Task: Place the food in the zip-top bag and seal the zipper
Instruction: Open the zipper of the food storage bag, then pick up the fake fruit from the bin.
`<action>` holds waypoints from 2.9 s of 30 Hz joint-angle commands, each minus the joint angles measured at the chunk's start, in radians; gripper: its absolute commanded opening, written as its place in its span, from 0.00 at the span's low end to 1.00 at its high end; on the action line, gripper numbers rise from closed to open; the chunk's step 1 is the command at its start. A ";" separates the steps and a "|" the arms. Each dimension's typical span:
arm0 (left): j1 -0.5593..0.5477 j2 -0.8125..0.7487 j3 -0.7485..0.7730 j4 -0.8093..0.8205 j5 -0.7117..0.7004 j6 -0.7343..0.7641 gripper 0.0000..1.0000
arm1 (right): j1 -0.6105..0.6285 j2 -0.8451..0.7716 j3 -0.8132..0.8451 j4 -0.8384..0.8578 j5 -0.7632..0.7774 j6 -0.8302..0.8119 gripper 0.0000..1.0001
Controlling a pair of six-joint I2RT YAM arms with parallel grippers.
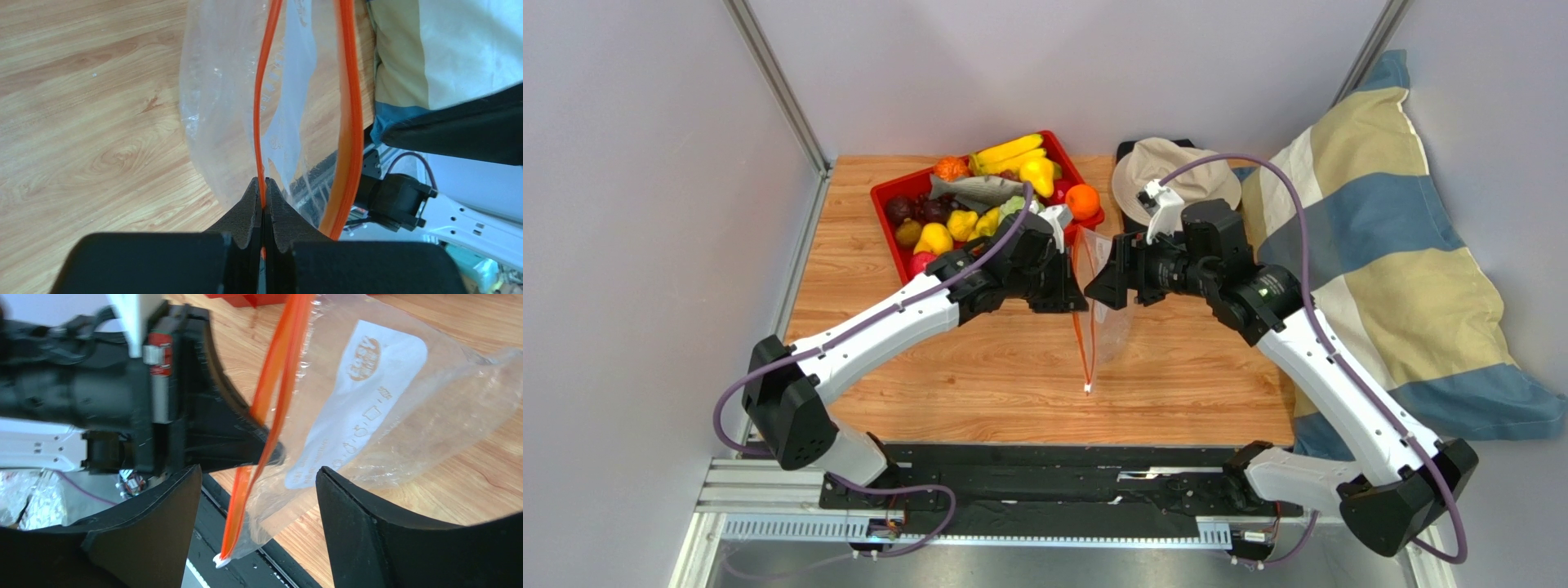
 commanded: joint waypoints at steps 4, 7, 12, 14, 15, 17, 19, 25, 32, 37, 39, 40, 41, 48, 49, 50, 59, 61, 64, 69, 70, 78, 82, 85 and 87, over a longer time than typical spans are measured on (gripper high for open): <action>-0.003 -0.002 0.062 -0.004 0.008 -0.066 0.00 | 0.000 0.030 -0.056 0.070 0.112 0.056 0.65; -0.003 -0.019 0.061 -0.001 0.002 -0.060 0.00 | 0.004 0.032 -0.093 0.078 0.114 0.053 0.61; -0.003 -0.038 0.062 -0.005 -0.007 -0.040 0.00 | 0.005 0.011 -0.152 0.110 0.106 0.061 0.40; 0.000 -0.057 0.064 -0.022 -0.018 -0.012 0.00 | 0.002 -0.005 -0.161 0.069 0.147 0.041 0.26; 0.005 -0.065 0.061 -0.030 -0.017 0.021 0.00 | -0.003 -0.012 -0.159 0.052 0.152 0.015 0.22; 0.037 -0.096 0.047 -0.051 0.015 0.055 0.00 | -0.025 -0.046 -0.139 -0.008 0.161 -0.013 0.14; 0.084 -0.113 0.050 -0.111 0.049 0.148 0.00 | -0.071 -0.083 -0.118 -0.053 0.158 -0.048 0.03; 0.170 -0.101 0.113 -0.338 0.034 0.562 0.00 | -0.215 -0.144 -0.112 -0.250 0.123 -0.163 0.00; 0.176 0.011 0.176 -0.488 0.067 0.837 0.00 | -0.242 -0.122 -0.104 -0.383 -0.027 -0.247 0.00; 0.175 0.181 0.259 -0.478 0.302 0.812 0.00 | -0.243 -0.043 -0.165 -0.294 -0.175 -0.194 0.00; 0.175 0.225 0.297 -0.464 0.353 0.805 0.05 | -0.242 -0.017 -0.176 -0.240 -0.173 -0.189 0.00; 0.178 0.255 0.314 -0.458 0.359 0.805 0.07 | -0.243 0.004 -0.179 -0.225 -0.173 -0.192 0.00; 0.179 0.263 0.319 -0.450 0.370 0.801 0.14 | -0.243 0.018 -0.178 -0.206 -0.169 -0.194 0.00; 0.296 0.222 0.332 -0.378 0.517 0.796 0.51 | -0.305 0.098 -0.191 -0.143 -0.216 -0.145 0.00; 0.311 0.214 0.352 -0.370 0.534 0.793 0.54 | -0.318 0.101 -0.195 -0.127 -0.219 -0.128 0.00; 0.327 0.205 0.357 -0.355 0.546 0.773 0.59 | -0.322 0.107 -0.198 -0.117 -0.225 -0.120 0.00; 0.440 0.200 0.395 -0.116 0.238 0.638 0.99 | -0.332 0.119 -0.195 -0.070 -0.222 -0.076 0.00; 0.456 0.254 0.426 -0.096 0.128 0.606 0.99 | -0.335 0.118 -0.196 -0.067 -0.218 -0.076 0.00; 0.459 0.333 0.477 -0.079 0.077 0.618 0.99 | -0.337 0.115 -0.199 -0.062 -0.218 -0.069 0.00; 0.457 0.485 0.587 -0.065 -0.064 0.598 0.99 | -0.340 0.115 -0.199 -0.057 -0.210 -0.065 0.00; 0.457 0.510 0.604 -0.070 -0.079 0.598 0.99 | -0.340 0.115 -0.201 -0.056 -0.210 -0.065 0.00; 0.436 0.647 0.636 -0.024 -0.079 0.604 0.99 | -0.348 0.118 -0.205 -0.057 -0.211 -0.066 0.00; 0.428 0.694 0.638 -0.004 -0.096 0.598 0.99 | -0.348 0.124 -0.205 -0.059 -0.215 -0.071 0.00; 0.428 0.726 0.641 -0.001 -0.107 0.597 0.99 | -0.348 0.124 -0.202 -0.059 -0.219 -0.072 0.00; 0.428 0.742 0.635 -0.004 -0.096 0.600 0.99 | -0.349 0.122 -0.202 -0.057 -0.221 -0.074 0.00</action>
